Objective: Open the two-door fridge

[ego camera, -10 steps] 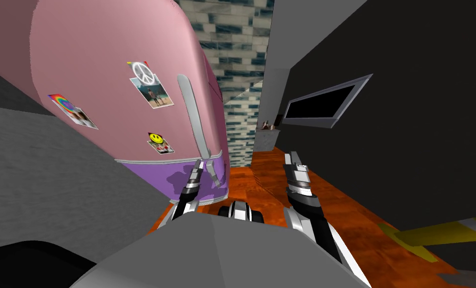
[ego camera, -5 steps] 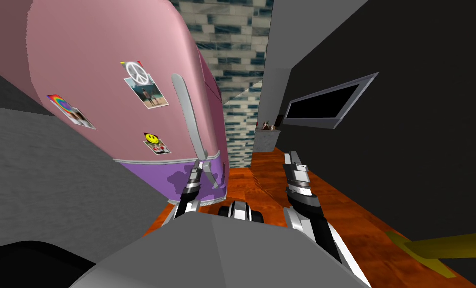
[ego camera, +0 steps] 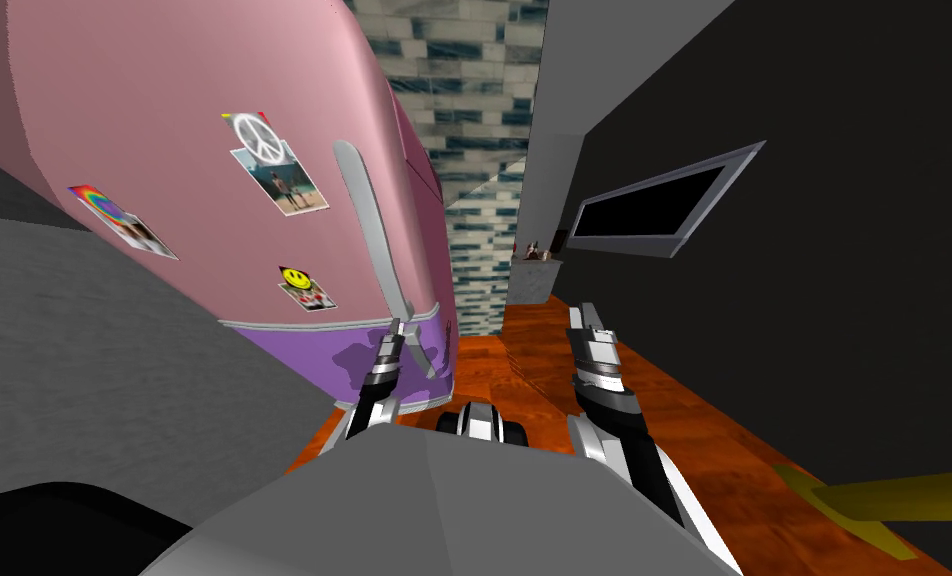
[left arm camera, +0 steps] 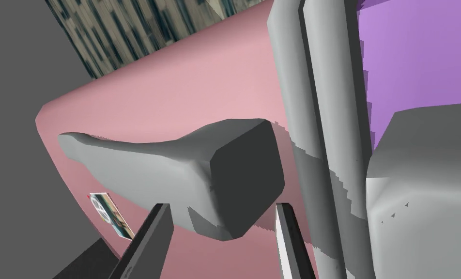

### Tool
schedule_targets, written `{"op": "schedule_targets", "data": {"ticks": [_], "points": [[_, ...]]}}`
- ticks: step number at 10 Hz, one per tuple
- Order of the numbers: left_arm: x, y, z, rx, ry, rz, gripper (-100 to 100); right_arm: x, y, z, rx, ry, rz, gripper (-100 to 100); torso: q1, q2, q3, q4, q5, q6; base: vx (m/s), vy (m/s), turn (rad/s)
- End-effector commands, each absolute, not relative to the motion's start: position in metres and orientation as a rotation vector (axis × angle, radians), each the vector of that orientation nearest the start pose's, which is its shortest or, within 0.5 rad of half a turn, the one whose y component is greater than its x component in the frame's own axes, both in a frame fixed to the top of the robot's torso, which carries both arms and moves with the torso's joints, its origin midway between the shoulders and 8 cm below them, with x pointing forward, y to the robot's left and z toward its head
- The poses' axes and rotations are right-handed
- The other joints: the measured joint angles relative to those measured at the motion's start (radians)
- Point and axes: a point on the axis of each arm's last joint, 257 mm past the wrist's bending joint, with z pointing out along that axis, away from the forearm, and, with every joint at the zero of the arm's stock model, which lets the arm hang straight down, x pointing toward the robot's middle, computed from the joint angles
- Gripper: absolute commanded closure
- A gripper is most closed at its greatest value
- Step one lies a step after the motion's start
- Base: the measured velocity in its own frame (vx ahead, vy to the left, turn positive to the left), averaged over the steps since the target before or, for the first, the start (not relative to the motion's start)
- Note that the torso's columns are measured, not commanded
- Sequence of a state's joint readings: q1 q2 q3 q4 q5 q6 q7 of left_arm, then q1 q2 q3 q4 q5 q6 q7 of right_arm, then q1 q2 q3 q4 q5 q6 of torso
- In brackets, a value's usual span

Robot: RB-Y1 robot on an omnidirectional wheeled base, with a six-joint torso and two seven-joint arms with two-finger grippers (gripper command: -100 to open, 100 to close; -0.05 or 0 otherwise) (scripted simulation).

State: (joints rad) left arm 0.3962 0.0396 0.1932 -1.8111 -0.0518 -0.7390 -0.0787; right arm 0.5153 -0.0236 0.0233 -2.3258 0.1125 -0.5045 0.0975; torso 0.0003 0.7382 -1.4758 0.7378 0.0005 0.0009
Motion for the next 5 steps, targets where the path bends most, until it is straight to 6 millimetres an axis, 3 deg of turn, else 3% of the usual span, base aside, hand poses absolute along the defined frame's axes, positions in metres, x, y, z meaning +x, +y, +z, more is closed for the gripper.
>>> {"op": "schedule_targets", "data": {"ticks": [1,2,3,5], "points": [[0.368,0.346,-0.111,-0.659,0.758,-1.02,100,0.336,-0.255,0.039,0.505,0.691,1.167,0,0.001,-0.001,0.0,-0.001,0.001,0.0,-0.048,0.0,-0.002],[0.369,0.347,-0.108,-0.66,0.758,-1.019,100,0.336,-0.255,0.039,0.505,0.691,1.167,0,0.0,-0.001,-0.001,0.0,0.0,0.0,-0.023,-0.001,0.0],[0.369,0.352,-0.106,-0.641,0.789,-1.006,-100,0.336,-0.255,0.039,0.505,0.691,1.167,0,-0.002,-0.001,-0.001,0.0,-0.001,-0.001,0.004,-0.01,0.009],[0.368,0.362,-0.103,-0.629,0.831,-0.979,-100,0.336,-0.255,0.039,0.505,0.691,1.167,0,-0.001,-0.002,-0.001,0.0,-0.001,-0.001,0.02,-0.033,0.016]]}}
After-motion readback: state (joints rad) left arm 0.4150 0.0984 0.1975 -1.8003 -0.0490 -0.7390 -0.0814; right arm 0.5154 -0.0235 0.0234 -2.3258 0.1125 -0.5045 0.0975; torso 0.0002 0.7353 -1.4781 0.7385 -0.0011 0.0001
